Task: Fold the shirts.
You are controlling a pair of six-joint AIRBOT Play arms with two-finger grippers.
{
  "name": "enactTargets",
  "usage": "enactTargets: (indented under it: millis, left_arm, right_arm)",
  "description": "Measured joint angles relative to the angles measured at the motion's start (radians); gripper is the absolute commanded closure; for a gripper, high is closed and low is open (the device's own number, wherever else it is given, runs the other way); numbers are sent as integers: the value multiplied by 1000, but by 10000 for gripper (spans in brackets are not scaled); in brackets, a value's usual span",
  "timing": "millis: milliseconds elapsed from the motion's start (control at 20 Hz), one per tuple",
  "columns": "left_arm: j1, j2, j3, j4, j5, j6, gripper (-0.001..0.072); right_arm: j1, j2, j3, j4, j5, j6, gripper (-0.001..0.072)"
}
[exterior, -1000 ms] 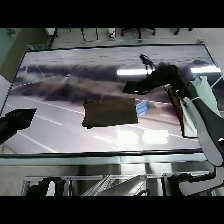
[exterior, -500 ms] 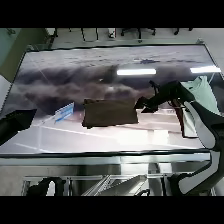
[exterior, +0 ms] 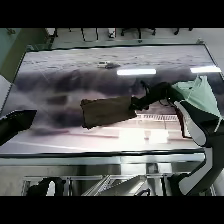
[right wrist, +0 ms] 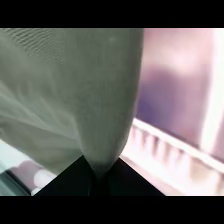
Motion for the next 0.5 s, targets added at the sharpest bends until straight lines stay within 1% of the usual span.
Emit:
enactTargets:
  millis: [150, 250, 500]
  left_arm:
    - [0, 0, 0, 0, 0, 0, 694]
    - [0, 0, 0, 0, 0, -2, 694]
    - [0, 0, 0, 0, 0, -2, 694]
  right_arm:
    - [-40, 47, 126, 9, 2, 1, 687]
    - [-99, 79, 239, 14, 4, 24, 687]
    - [-319, 109, 490, 15, 6, 136, 687]
